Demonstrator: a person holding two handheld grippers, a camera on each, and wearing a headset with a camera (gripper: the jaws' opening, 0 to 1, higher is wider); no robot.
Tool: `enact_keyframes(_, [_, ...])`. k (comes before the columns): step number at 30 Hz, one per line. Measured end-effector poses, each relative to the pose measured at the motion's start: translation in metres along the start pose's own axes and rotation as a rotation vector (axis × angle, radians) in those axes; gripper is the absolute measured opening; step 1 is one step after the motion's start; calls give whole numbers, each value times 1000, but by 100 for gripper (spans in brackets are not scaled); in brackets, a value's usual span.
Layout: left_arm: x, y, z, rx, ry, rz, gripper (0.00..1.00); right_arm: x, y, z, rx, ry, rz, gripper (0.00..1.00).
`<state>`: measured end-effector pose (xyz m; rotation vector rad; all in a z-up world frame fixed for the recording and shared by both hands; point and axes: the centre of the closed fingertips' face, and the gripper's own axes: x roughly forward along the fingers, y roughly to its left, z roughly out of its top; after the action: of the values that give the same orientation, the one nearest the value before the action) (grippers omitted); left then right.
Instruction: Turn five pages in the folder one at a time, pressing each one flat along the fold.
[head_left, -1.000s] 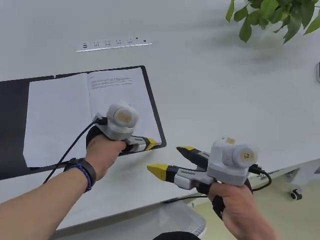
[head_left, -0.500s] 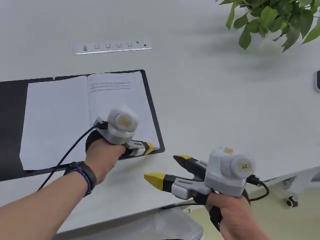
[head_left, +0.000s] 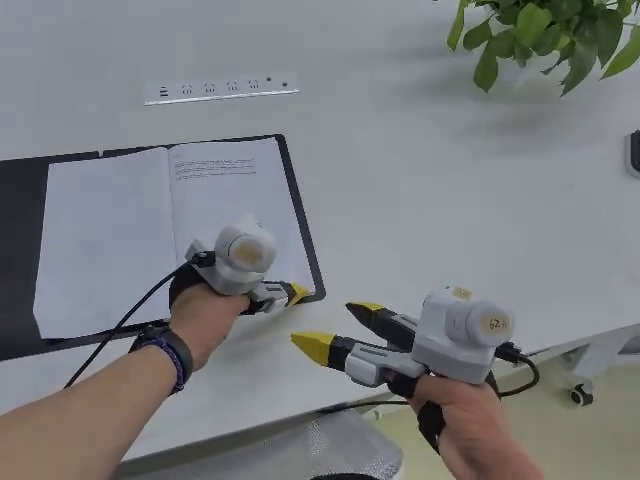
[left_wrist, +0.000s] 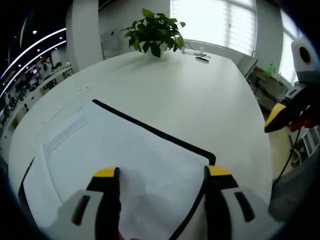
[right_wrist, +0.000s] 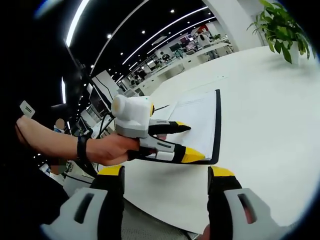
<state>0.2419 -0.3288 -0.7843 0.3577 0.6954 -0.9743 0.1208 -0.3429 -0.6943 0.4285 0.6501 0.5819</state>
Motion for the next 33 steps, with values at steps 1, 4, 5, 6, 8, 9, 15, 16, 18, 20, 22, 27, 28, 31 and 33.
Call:
enact_keyframes(1, [0, 0, 0, 1, -1, 1, 68, 0, -1, 0, 0, 0, -1, 66])
enact_keyframes(4, [0, 0, 0, -2, -6, 2, 68, 0, -3, 1, 8, -10, -7, 66])
enact_keyframes(5, [0, 1, 0, -2, -5, 1, 68, 1, -3, 2, 9, -12, -7, 66])
enact_keyframes(6, [-1, 2, 0, -4, -4, -1, 67, 1, -3, 2, 10, -13, -7, 66])
enact_keyframes(8, [-1, 6, 1, -14, -7, -1, 64, 3, -4, 3, 9, -13, -7, 65])
enact_keyframes(9, [-2, 10, 1, -29, -13, 6, 61, 3, -4, 4, 7, -14, -5, 65])
enact_keyframes(15, [-6, 15, 0, -43, -14, 4, 51, 6, -5, 9, 12, -34, -2, 63])
enact_keyframes(16, [-7, 15, 0, -57, -18, 1, 50, 7, -6, 9, 15, -35, -2, 63])
enact_keyframes(18, [-8, 16, 1, -85, -25, 2, 49, 8, -6, 10, 12, -34, -3, 62])
enact_keyframes(20, [-9, 17, 1, -107, -30, 1, 48, 9, -7, 11, 11, -34, -4, 61])
enact_keyframes(22, [-11, 16, 0, -118, -32, -2, 47, 13, -9, 12, 13, -38, -2, 61])
enact_keyframes(27, [-17, 17, -2, -176, -53, -7, 44, 27, -19, 19, 10, -34, -5, 59])
enact_keyframes(28, [-18, 17, -3, -183, -57, -6, 43, 32, -21, 24, 12, -38, -3, 59])
enact_keyframes(31, [-23, 18, -7, -174, -53, 13, 38, 45, -24, 35, 11, -46, 12, 57])
enact_keyframes(33, [-26, 17, -7, -201, -63, 12, 37, 56, -26, 43, 5, -46, 23, 56])
